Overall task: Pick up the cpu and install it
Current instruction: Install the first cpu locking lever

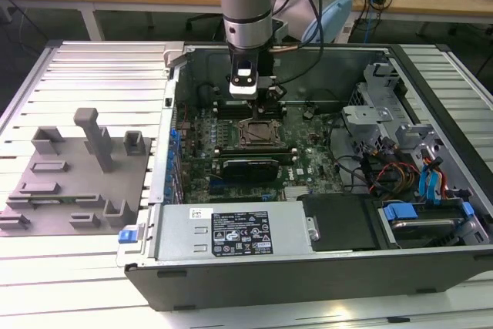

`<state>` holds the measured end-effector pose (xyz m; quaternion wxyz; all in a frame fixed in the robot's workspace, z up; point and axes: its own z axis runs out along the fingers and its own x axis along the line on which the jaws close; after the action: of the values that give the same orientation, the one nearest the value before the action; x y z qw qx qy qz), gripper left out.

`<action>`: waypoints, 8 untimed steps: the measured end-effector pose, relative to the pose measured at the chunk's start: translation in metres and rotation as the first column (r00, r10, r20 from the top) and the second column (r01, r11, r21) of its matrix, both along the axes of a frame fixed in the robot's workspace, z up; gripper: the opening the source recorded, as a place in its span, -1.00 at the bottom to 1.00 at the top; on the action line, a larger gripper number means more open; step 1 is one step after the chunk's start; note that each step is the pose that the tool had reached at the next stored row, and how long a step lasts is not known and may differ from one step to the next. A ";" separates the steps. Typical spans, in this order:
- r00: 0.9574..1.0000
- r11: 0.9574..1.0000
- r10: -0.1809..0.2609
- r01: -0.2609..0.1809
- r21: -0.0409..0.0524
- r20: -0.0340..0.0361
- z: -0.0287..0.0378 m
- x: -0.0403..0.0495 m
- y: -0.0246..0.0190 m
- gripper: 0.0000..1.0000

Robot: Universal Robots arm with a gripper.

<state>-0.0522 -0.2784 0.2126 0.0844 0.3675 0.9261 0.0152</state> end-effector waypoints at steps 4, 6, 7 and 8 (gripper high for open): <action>1.000 1.000 0.001 -0.001 0.001 0.000 0.0076 0.0001 0.0001 -0.79; 1.000 1.000 0.002 -0.002 0.001 0.000 0.0119 0.0001 0.0000 -0.79; 1.000 1.000 0.002 -0.002 0.001 0.000 0.0134 0.0001 0.0000 -0.79; 1.000 1.000 0.002 -0.002 0.001 0.000 0.0157 0.0001 0.0000 -0.79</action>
<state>-0.0522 -0.2784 0.2283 0.0843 0.3664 0.9265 0.0159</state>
